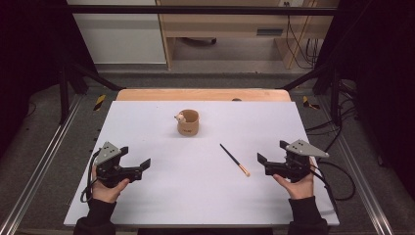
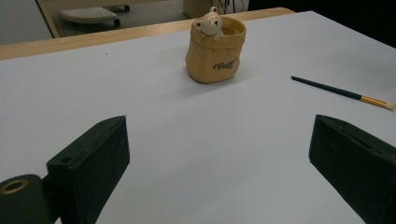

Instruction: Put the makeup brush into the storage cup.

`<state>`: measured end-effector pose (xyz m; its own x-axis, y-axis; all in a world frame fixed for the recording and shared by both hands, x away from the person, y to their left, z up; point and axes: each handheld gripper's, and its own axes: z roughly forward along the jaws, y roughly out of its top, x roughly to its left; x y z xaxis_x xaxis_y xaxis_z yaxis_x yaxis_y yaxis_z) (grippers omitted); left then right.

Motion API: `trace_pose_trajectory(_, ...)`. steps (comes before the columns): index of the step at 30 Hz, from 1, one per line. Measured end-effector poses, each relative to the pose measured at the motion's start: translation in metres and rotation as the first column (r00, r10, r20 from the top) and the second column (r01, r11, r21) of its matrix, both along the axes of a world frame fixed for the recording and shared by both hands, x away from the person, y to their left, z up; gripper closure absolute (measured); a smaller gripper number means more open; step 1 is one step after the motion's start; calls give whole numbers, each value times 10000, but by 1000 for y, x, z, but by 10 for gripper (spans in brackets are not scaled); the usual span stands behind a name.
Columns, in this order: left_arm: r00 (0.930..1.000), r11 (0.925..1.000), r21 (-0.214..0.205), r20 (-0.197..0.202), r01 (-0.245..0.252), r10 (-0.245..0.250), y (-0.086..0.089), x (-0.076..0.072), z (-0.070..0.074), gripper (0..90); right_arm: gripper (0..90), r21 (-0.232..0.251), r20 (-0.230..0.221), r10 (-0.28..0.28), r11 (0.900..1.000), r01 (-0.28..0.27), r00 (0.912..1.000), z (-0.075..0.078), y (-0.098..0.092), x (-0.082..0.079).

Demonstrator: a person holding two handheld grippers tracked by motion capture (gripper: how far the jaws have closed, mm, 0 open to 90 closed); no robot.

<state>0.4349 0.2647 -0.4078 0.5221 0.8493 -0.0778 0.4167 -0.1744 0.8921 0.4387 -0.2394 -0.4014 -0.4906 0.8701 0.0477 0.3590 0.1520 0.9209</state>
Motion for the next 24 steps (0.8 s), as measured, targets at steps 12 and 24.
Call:
trace_pose_trajectory(12, 10000, 10000, 53, -69, -7, 7, 0, 1, -3, 49, 71, -211, -219, -88, 9997, 84, 9997, 4, 3, 2)
trace_pose_trajectory(24, 9999, 9999, 118, -150, -33, 35, 0, 1, -4, 49, 81, -872, -749, 16, 9962, -82, 9972, 8, 17, 8)
